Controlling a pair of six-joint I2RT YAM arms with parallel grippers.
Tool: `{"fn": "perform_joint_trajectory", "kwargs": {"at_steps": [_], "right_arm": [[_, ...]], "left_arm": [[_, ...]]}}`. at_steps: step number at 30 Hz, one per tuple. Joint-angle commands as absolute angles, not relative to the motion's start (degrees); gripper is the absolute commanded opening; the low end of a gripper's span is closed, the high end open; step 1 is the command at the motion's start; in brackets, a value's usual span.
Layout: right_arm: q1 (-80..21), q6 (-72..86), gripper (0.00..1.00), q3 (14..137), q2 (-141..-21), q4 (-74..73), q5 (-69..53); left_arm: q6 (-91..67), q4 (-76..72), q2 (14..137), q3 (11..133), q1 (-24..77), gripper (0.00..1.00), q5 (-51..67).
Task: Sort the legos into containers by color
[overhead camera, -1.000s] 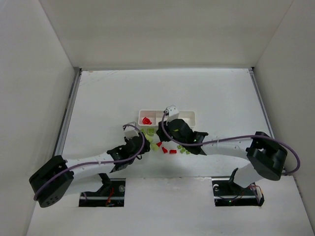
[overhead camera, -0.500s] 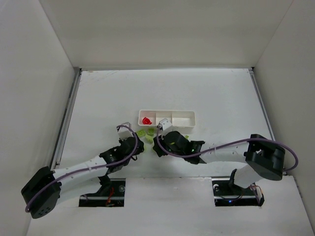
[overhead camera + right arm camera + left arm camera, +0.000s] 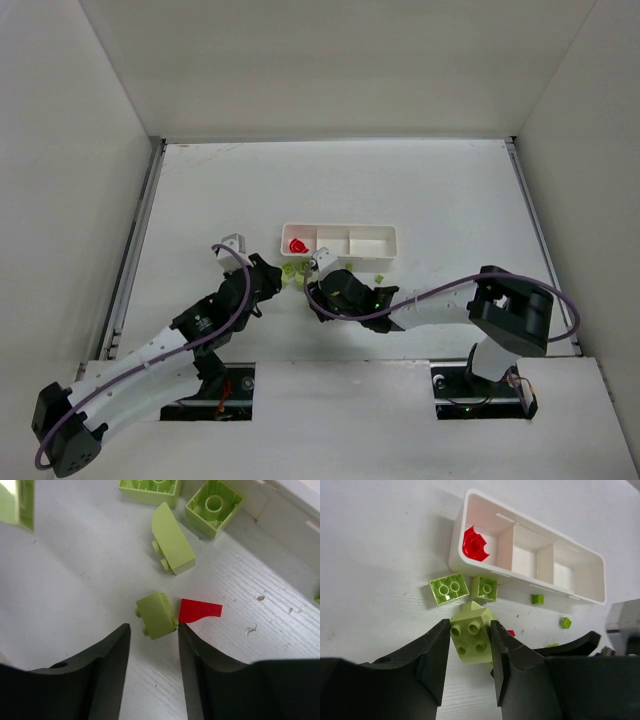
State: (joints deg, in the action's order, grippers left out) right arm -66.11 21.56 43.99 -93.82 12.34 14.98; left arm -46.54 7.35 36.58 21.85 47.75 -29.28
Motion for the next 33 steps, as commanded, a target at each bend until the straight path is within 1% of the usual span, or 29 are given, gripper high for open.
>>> {"fn": "perform_joint_trajectory", "kwargs": {"at_steps": [1, 2, 3, 5, 8, 12, 22, 29, 33], "right_arm": [[-66.8, 21.0, 0.41, 47.2, -95.4, 13.6, 15.6], [-66.8, 21.1, 0.37, 47.2, -95.6, 13.8, 15.7], [-66.8, 21.2, 0.30, 47.3, -96.0, 13.8, 16.0], [-66.9, 21.3, 0.26, 47.3, -95.5, 13.6, 17.0], [-67.1, 22.1, 0.22, 46.0, -93.1, 14.7, 17.7], [-67.1, 22.2, 0.22, 44.6, -89.5, 14.9, 17.9], [-65.3, 23.5, 0.22, 37.8, -75.6, 14.9, 18.8], [-64.0, 24.1, 0.22, 34.0, -65.2, 8.4, 23.2], [-62.3, 24.9, 0.22, 32.3, -60.7, 5.8, 24.6]], "left_arm": [[-42.7, 6.9, 37.3, 26.5, 47.2, 0.17, -30.3], [-41.9, 6.7, 37.6, 27.4, 46.7, 0.17, -30.1], [-40.9, 5.9, 37.7, 28.2, 46.5, 0.17, -30.1], [-40.2, 4.0, 37.7, 28.5, 46.6, 0.17, -30.4], [-38.8, 0.3, 39.8, 30.6, 45.9, 0.17, -29.2], [-37.4, -4.8, 42.7, 31.4, 46.3, 0.18, -28.7], [-32.3, -18.2, 60.6, 37.4, 45.6, 0.19, -26.5], [-30.9, -25.9, 75.3, 43.2, 44.7, 0.21, -22.9], [-30.2, -27.5, 81.3, 46.9, 44.2, 0.23, -21.5]]}}
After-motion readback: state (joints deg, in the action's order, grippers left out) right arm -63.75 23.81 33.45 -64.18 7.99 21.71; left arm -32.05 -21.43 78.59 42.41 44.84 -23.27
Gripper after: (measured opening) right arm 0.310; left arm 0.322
